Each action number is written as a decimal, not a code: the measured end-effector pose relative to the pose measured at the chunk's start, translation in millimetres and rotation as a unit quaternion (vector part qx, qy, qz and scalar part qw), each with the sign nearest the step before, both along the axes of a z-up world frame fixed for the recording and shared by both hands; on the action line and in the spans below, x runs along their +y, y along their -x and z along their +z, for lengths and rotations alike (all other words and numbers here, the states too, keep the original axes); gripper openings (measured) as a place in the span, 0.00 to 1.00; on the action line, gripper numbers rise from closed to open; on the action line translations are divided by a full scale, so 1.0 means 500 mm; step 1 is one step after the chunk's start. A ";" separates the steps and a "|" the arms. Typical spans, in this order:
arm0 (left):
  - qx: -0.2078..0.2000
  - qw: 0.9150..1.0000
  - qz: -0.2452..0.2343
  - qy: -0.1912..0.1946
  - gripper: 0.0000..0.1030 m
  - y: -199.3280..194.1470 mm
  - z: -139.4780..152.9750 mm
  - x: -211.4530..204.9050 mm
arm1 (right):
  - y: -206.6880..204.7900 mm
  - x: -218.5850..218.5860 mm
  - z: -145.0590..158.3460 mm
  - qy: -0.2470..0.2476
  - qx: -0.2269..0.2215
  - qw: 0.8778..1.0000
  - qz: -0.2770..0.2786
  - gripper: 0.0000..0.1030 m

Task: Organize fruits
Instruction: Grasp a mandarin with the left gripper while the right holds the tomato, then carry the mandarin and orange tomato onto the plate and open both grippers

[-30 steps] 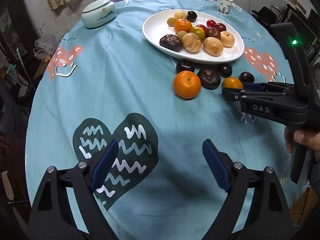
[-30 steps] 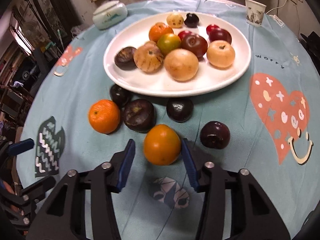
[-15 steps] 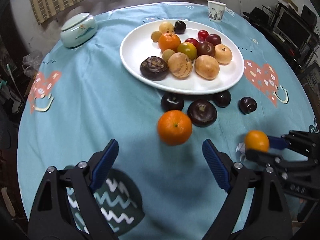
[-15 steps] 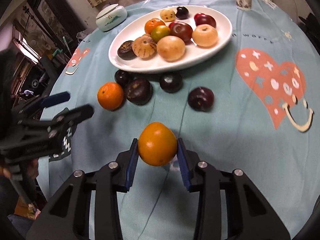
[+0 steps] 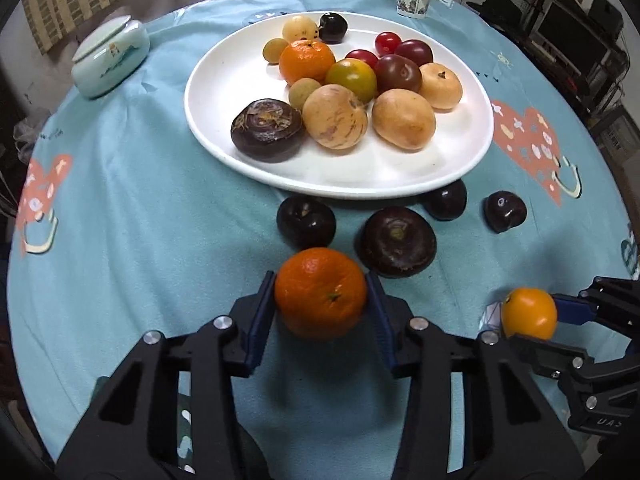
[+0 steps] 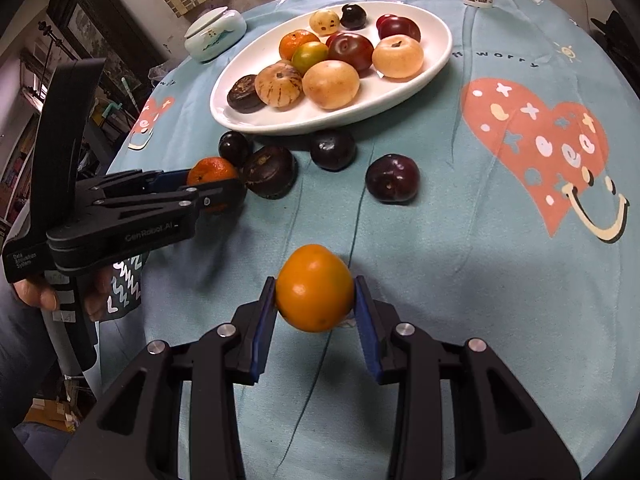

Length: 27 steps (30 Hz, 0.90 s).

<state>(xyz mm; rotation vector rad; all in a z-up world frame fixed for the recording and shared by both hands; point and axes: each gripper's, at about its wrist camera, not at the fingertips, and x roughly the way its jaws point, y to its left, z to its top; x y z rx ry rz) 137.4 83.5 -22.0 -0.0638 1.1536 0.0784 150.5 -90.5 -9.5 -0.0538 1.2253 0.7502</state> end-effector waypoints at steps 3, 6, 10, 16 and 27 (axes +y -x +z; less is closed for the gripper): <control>0.000 1.000 -0.004 -0.002 0.43 0.017 0.013 -0.010 | 0.009 0.002 0.001 -0.001 0.001 1.000 0.002 0.37; -0.005 1.000 -0.011 -0.011 0.43 0.042 0.036 -0.031 | 0.021 0.005 0.002 -0.001 0.003 1.000 0.009 0.37; -0.011 1.000 -0.018 -0.010 0.43 0.082 0.064 -0.059 | 0.050 0.013 0.001 0.000 0.005 1.000 0.027 0.37; -0.010 1.000 -0.024 -0.014 0.43 0.122 0.080 -0.084 | 0.097 0.023 0.007 0.002 0.001 0.998 0.055 0.37; -0.010 0.999 -0.017 -0.025 0.43 0.160 0.090 -0.093 | 0.133 0.022 0.015 0.001 -0.005 0.997 0.071 0.37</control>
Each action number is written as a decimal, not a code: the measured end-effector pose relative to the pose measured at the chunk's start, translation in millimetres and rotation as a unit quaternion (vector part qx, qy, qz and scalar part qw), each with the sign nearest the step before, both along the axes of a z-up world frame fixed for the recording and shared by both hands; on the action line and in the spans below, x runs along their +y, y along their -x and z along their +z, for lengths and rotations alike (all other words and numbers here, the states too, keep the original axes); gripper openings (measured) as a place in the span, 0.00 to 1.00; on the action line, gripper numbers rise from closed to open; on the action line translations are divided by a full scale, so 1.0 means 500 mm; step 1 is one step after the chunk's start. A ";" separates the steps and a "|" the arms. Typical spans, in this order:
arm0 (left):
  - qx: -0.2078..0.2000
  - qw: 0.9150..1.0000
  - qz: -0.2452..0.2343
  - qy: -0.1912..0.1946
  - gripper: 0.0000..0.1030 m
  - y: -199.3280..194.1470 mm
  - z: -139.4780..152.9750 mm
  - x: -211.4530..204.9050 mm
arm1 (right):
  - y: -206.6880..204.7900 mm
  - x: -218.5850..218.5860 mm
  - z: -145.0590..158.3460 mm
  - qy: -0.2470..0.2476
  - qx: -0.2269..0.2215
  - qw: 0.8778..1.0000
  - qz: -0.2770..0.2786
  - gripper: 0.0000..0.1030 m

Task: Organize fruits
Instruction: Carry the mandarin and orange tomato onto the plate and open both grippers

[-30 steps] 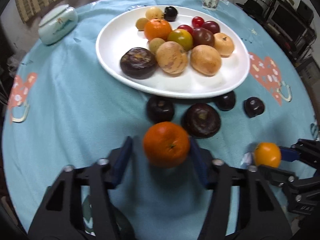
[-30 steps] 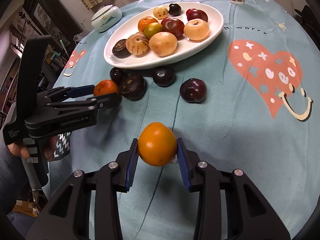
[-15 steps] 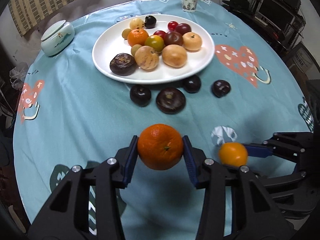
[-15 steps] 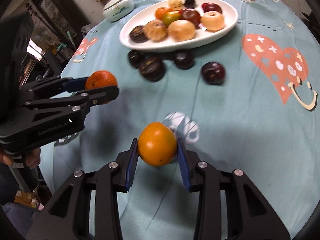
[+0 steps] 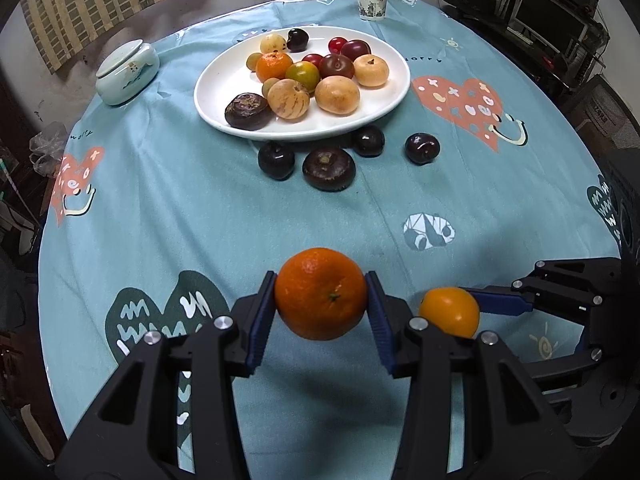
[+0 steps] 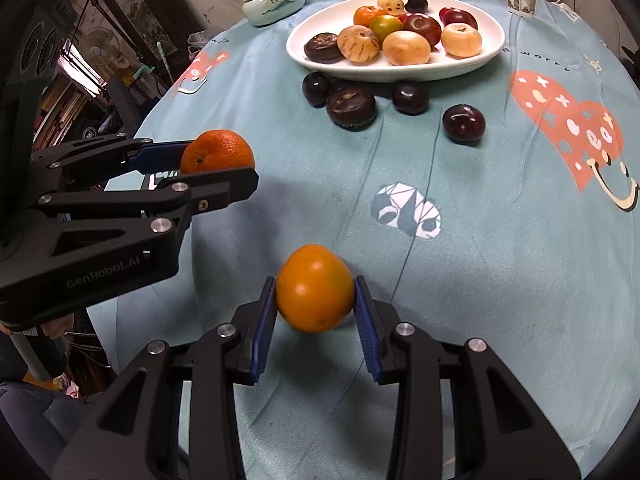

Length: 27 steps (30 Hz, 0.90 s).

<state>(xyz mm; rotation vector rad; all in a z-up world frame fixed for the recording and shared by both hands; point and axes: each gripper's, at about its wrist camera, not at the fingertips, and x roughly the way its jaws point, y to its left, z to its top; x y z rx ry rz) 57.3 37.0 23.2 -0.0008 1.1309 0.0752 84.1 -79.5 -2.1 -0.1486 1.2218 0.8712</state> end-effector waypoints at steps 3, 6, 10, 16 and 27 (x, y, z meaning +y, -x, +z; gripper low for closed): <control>-0.001 1.000 -0.001 0.000 0.43 0.004 0.002 -0.001 | 0.000 0.008 -0.003 0.000 0.000 1.000 0.003 0.37; 0.000 1.000 -0.001 0.000 0.43 0.005 0.002 -0.001 | 0.000 0.010 -0.004 0.000 0.001 1.000 0.004 0.37; 0.001 1.000 -0.002 0.000 0.43 0.003 0.002 -0.002 | 0.000 0.011 -0.005 0.000 0.001 1.000 0.003 0.37; 0.007 1.000 -0.004 0.003 0.43 -0.007 -0.005 -0.001 | -0.002 0.012 -0.012 0.001 0.007 1.000 0.005 0.37; 0.005 1.000 -0.009 0.010 0.43 -0.053 -0.003 0.013 | -0.044 0.018 0.005 -0.010 0.007 1.000 0.013 0.37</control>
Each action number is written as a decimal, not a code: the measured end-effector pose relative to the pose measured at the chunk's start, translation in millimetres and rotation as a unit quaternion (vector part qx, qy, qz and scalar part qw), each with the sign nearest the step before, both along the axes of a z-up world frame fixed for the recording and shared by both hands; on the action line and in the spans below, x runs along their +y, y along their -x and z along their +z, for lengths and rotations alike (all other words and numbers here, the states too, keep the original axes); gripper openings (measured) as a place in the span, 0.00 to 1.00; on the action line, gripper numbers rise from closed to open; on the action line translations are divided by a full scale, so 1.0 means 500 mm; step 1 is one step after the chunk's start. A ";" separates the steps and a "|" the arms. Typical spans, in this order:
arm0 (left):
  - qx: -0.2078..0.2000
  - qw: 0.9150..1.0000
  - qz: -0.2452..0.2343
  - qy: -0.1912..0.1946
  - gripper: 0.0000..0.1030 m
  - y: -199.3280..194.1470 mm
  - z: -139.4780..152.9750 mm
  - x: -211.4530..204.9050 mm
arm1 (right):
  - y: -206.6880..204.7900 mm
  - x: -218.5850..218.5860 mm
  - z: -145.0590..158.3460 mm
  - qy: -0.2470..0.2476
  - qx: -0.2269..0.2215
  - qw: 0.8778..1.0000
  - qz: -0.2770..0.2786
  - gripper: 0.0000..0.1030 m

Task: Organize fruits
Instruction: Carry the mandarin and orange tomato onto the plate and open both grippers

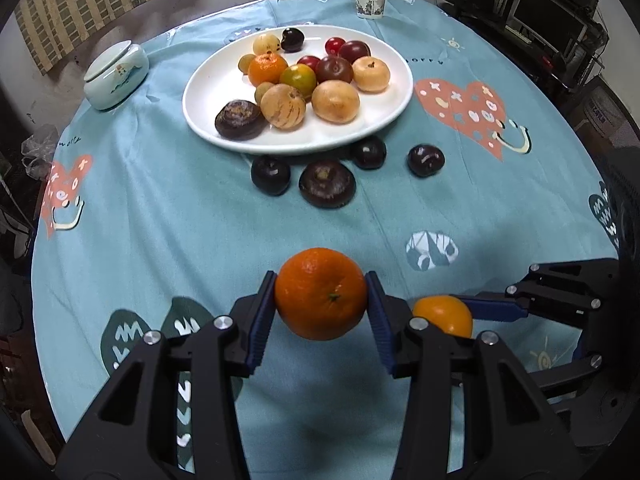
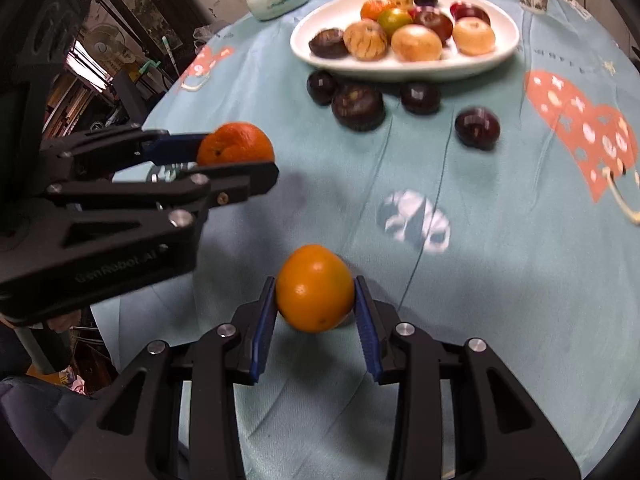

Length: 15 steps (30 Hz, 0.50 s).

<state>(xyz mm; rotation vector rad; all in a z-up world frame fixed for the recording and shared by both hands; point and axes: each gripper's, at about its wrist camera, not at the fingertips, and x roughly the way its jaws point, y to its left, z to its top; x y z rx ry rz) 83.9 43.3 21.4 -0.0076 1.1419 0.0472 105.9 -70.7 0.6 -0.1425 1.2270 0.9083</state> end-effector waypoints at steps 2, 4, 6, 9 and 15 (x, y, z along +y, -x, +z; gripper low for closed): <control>-0.008 1.000 -0.002 -0.001 0.43 -0.021 0.013 0.007 | -0.033 0.003 0.027 -0.009 -0.018 1.000 -0.005 0.37; -0.017 1.000 -0.003 -0.002 0.43 -0.048 0.027 0.016 | -0.071 0.007 0.055 -0.019 -0.035 0.999 -0.011 0.37; -0.028 1.000 0.001 -0.006 0.43 -0.081 0.043 0.029 | -0.114 0.014 0.083 -0.025 -0.056 0.998 -0.017 0.37; -0.051 0.999 0.015 -0.006 0.43 -0.149 0.073 0.061 | -0.196 0.035 0.123 -0.031 -0.094 0.995 -0.030 0.37; -0.065 0.996 0.064 -0.017 0.44 -0.290 0.078 0.125 | -0.336 0.088 0.125 -0.019 -0.131 0.990 -0.058 0.37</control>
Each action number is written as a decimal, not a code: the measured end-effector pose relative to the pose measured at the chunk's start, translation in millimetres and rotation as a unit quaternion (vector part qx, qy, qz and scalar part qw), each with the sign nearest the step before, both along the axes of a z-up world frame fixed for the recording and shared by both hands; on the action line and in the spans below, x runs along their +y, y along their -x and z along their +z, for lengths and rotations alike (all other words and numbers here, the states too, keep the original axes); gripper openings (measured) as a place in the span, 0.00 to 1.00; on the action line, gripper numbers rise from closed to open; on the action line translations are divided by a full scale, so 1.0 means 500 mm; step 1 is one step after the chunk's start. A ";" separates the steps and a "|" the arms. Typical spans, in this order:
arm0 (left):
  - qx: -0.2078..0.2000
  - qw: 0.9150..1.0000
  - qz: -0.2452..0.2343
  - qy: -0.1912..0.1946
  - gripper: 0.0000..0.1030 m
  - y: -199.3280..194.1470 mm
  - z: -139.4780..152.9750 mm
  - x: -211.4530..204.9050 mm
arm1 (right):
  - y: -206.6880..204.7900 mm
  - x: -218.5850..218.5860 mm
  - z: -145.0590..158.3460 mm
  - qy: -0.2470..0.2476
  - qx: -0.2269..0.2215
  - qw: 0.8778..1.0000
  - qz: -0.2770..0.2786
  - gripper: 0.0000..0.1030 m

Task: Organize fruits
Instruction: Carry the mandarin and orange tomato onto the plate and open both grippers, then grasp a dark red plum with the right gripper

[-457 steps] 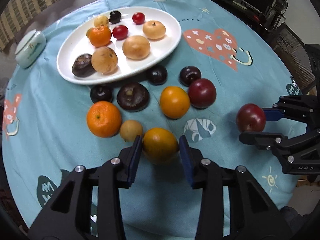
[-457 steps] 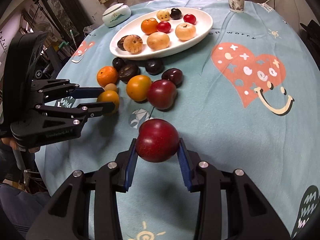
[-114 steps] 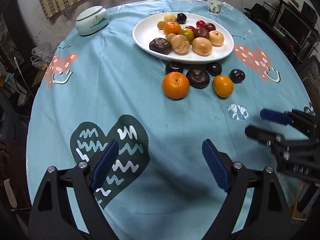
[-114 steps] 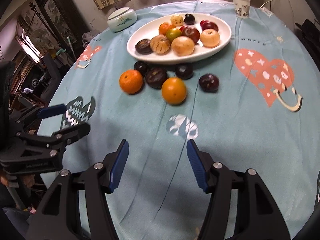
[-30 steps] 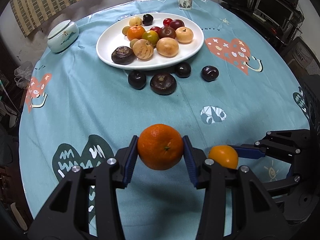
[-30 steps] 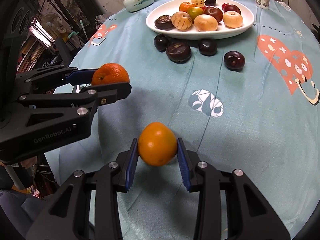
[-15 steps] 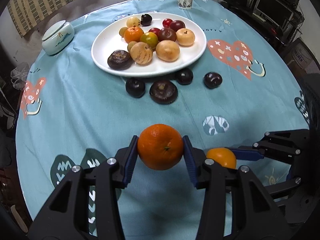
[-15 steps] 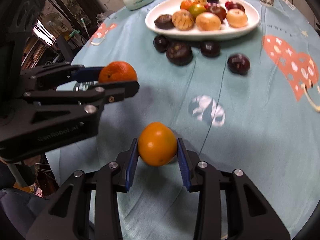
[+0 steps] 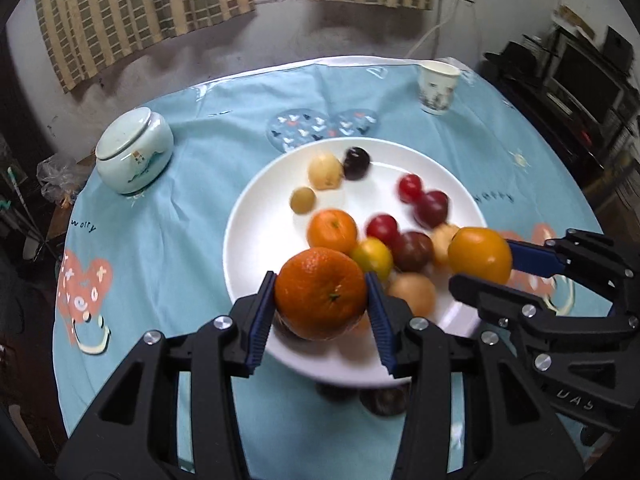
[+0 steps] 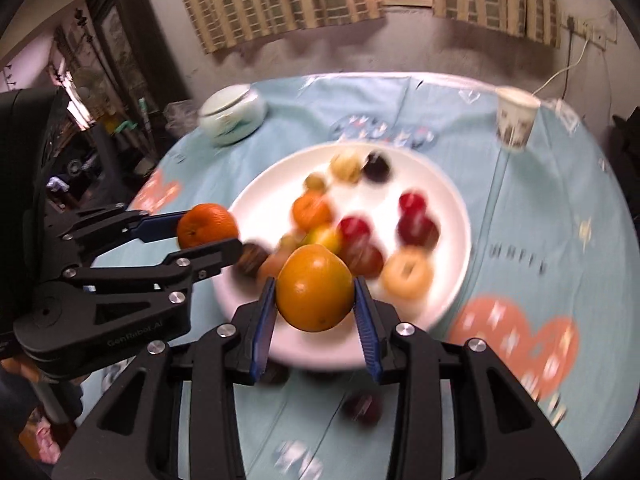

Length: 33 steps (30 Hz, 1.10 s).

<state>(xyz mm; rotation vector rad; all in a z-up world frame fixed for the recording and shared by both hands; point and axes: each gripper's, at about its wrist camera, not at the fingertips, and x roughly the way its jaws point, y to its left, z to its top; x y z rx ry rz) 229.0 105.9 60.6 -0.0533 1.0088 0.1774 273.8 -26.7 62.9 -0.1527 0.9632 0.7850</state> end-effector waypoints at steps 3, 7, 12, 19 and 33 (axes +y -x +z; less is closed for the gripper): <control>0.007 1.000 0.016 -0.003 0.45 -0.039 -0.020 0.018 | -0.053 0.026 -0.016 0.008 0.004 1.000 -0.009 0.37; 0.010 1.000 0.025 -0.007 0.55 -0.062 -0.036 0.035 | -0.100 0.054 -0.039 0.035 0.002 0.999 -0.018 0.41; -0.001 0.999 0.039 -0.005 0.64 -0.051 -0.029 0.057 | -0.104 0.036 -0.020 0.019 -0.010 0.999 -0.029 0.61; -0.027 0.999 0.043 0.007 0.64 0.039 0.018 0.061 | -0.021 -0.040 0.002 0.004 -0.010 1.000 -0.014 0.61; 0.067 0.996 0.009 0.063 0.70 0.308 -0.095 -0.026 | 0.159 -0.135 -0.131 0.063 0.025 0.997 -0.023 0.61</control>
